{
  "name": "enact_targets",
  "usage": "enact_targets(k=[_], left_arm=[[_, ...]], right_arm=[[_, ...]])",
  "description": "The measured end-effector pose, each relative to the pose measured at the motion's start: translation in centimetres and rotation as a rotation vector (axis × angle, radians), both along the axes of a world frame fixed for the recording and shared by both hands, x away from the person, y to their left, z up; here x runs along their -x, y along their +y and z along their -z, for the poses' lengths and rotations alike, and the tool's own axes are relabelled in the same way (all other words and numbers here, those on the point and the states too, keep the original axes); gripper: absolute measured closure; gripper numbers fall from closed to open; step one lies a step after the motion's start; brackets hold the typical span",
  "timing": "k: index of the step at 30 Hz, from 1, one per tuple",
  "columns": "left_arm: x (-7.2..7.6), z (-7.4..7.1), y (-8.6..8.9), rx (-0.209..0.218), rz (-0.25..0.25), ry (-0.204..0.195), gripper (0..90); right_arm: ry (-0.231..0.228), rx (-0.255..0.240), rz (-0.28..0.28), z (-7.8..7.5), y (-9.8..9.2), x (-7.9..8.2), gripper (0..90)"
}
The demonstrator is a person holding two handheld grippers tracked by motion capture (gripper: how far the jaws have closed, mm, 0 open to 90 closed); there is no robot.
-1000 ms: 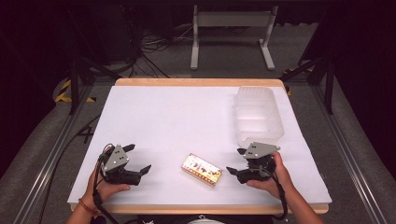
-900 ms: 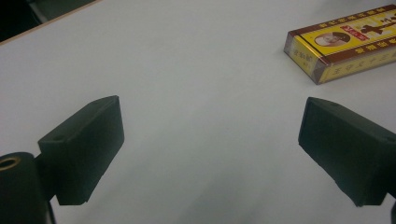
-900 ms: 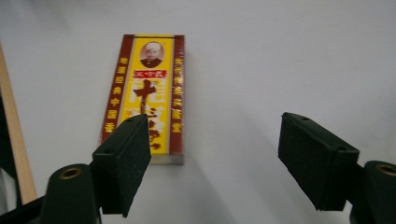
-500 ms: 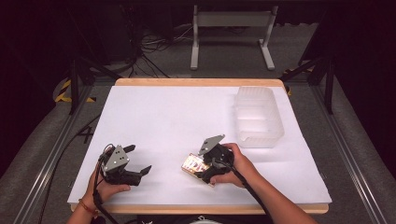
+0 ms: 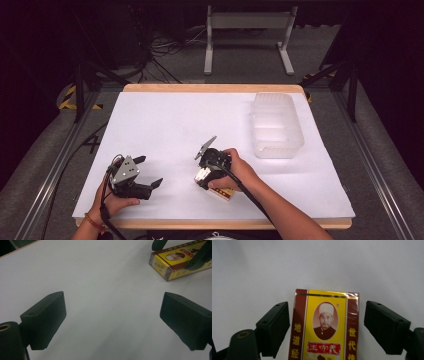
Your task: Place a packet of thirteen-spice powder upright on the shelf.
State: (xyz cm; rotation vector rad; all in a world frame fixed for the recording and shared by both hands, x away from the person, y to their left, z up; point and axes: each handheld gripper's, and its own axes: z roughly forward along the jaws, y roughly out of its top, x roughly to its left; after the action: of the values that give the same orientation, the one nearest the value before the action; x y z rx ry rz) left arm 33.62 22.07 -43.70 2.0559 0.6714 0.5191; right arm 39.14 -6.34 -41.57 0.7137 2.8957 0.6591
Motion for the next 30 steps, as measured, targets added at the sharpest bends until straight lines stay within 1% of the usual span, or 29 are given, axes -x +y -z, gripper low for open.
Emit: enact_targets(k=[2,3,4,5,6,8,10,12,13,14,15,16,17,18,19,20,21,22,23,26,27,28,30], left_arm=[[-0.1,0.0,0.0,0.004,0.000,0.006,7.5],[-0.1,0.1,0.0,0.003,0.000,0.007,7.5],[-0.1,0.1,0.0,-0.003,0.002,0.009,7.5],[0.0,0.1,0.0,-0.006,0.006,0.010,7.5],[0.0,0.1,0.0,-0.006,0.006,0.010,7.4],[0.0,0.1,0.0,-0.006,0.006,0.009,7.4],[0.0,0.0,0.0,-0.003,0.006,0.007,7.4],[0.0,0.1,0.0,-0.007,0.005,0.010,7.4],[0.0,0.1,0.0,-0.007,0.005,0.010,7.4],[0.0,0.1,0.0,-0.009,0.007,0.010,7.4],[-0.1,0.2,0.0,-0.011,0.003,0.014,7.4],[-0.1,0.2,0.0,-0.011,0.003,0.014,7.4],[-0.1,0.2,0.0,-0.012,0.002,0.014,7.4],[-0.1,0.1,0.1,-0.004,0.005,0.019,7.3],[-0.1,0.1,0.1,-0.004,0.005,0.019,7.3],[-0.2,0.1,0.1,-0.003,0.005,0.022,7.3],[-0.2,0.2,0.0,-0.003,0.002,0.024,7.3],[-0.2,0.2,0.0,-0.003,0.002,0.024,7.3],[-0.2,0.2,0.0,-0.005,0.003,0.028,7.3],[-0.3,0.2,-0.1,-0.006,-0.001,0.030,7.3],[-0.3,0.0,-0.1,0.009,-0.003,0.029,7.3],[-0.3,0.0,-0.1,0.017,-0.003,0.027,7.3],[-0.3,0.0,0.0,0.014,-0.003,0.026,7.3]], right_arm=[[0.003,0.021,-0.005,0.4,0.6,-0.1,21.3],[0.001,0.043,-0.007,0.6,1.0,-0.2,22.5],[-0.006,0.051,0.000,0.8,1.1,-0.3,25.0],[-0.009,0.048,0.013,0.9,1.2,-0.3,27.4],[-0.009,0.048,0.013,0.9,1.2,-0.3,27.4],[-0.016,0.038,0.036,0.8,1.2,-0.3,30.8],[-0.027,0.041,0.037,0.7,1.2,-0.1,31.5],[-0.045,0.032,0.041,0.5,1.1,0.2,31.7],[-0.045,0.032,0.041,0.5,1.1,0.2,31.7],[-0.053,0.019,0.047,0.3,0.9,0.4,31.8],[-0.085,-0.021,0.063,-0.2,0.3,0.7,32.0],[-0.097,-0.043,0.074,-0.4,0.0,0.9,32.0],[-0.097,-0.043,0.074,-0.4,0.0,0.9,32.0],[-0.119,-0.082,0.094,-0.8,-0.8,1.4,32.1],[-0.119,-0.082,0.094,-0.8,-0.8,1.4,32.1],[-0.126,-0.101,0.104,-1.1,-1.3,1.7,32.2],[-0.135,-0.143,0.126,-1.6,-2.4,2.1,32.2],[-0.135,-0.143,0.126,-1.6,-2.4,2.1,32.2],[-0.142,-0.161,0.131,-1.9,-2.9,2.3,32.3],[-0.168,-0.222,0.152,-2.7,-4.4,2.9,32.4],[-0.186,-0.257,0.166,-3.2,-5.3,3.1,32.5],[-0.201,-0.275,0.170,-3.5,-5.7,3.2,32.5],[-0.220,-0.308,0.191,-4.0,-6.6,3.3,32.5]])
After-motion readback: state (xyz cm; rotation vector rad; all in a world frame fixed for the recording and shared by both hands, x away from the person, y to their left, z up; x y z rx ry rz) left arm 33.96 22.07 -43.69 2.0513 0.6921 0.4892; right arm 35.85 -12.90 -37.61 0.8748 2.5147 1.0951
